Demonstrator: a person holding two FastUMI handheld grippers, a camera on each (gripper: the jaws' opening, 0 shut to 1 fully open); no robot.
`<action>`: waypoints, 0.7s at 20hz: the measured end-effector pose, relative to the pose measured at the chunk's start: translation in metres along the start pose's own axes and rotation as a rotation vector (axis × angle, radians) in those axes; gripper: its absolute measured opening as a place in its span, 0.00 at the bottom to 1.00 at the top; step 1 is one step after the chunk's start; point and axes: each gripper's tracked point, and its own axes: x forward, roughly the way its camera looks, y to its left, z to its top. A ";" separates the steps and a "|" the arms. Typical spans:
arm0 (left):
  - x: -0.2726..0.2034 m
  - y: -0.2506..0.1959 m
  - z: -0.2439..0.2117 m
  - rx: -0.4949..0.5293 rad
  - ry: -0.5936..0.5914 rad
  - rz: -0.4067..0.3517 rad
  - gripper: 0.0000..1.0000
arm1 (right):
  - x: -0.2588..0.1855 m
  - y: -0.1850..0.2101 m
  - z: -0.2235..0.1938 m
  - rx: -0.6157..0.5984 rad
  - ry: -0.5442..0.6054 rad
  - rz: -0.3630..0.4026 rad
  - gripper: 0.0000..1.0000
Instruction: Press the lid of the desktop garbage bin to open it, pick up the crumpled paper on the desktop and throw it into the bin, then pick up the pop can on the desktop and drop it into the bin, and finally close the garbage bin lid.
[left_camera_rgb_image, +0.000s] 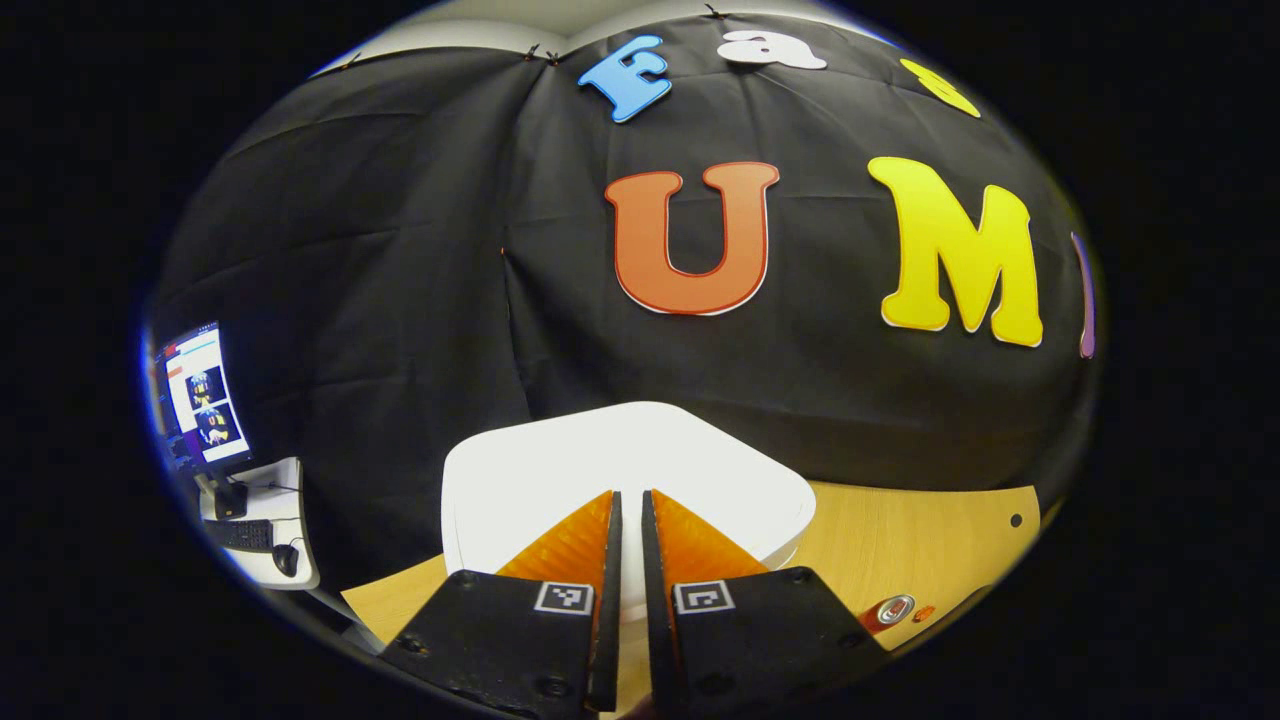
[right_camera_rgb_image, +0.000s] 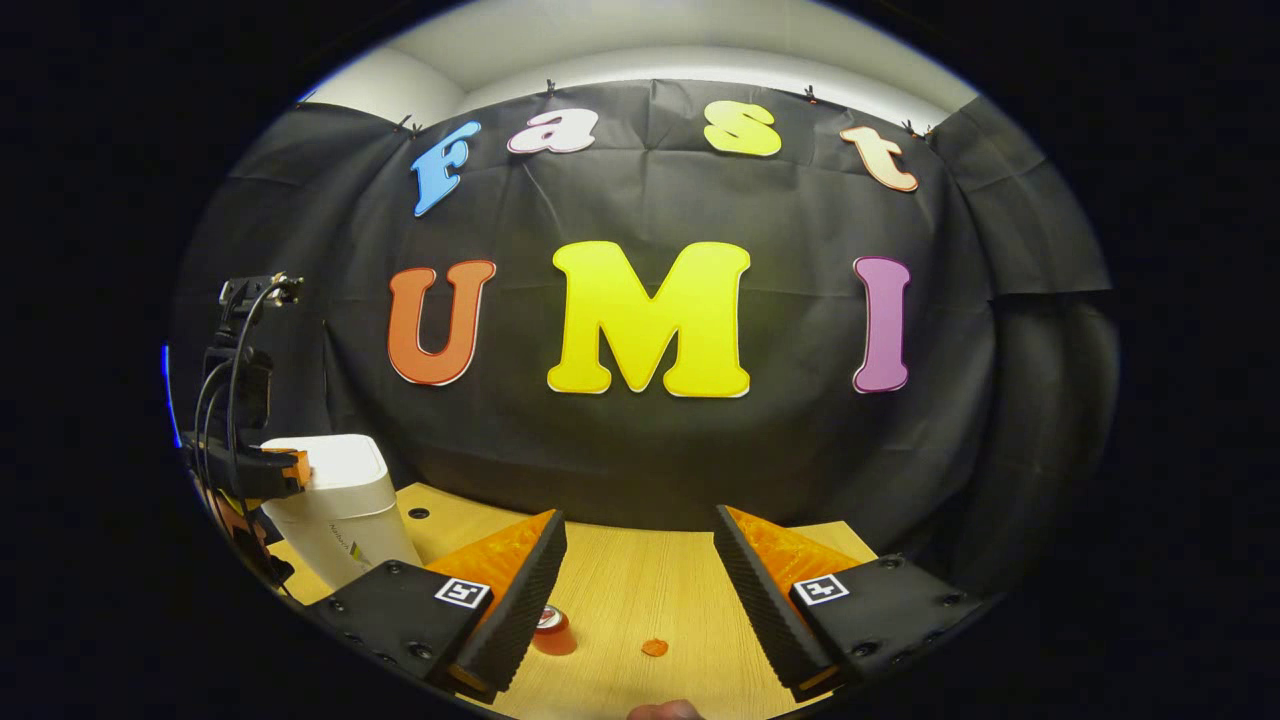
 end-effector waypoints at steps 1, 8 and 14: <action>-0.001 -0.001 0.007 -0.009 -0.018 -0.005 0.15 | 0.000 0.001 0.003 -0.002 -0.007 0.004 0.94; -0.027 -0.022 0.084 0.001 -0.213 -0.108 0.12 | -0.003 -0.001 0.018 0.006 -0.046 -0.002 0.94; -0.048 -0.045 0.089 -0.035 -0.228 -0.222 0.11 | -0.010 -0.016 0.023 0.013 -0.066 -0.031 0.94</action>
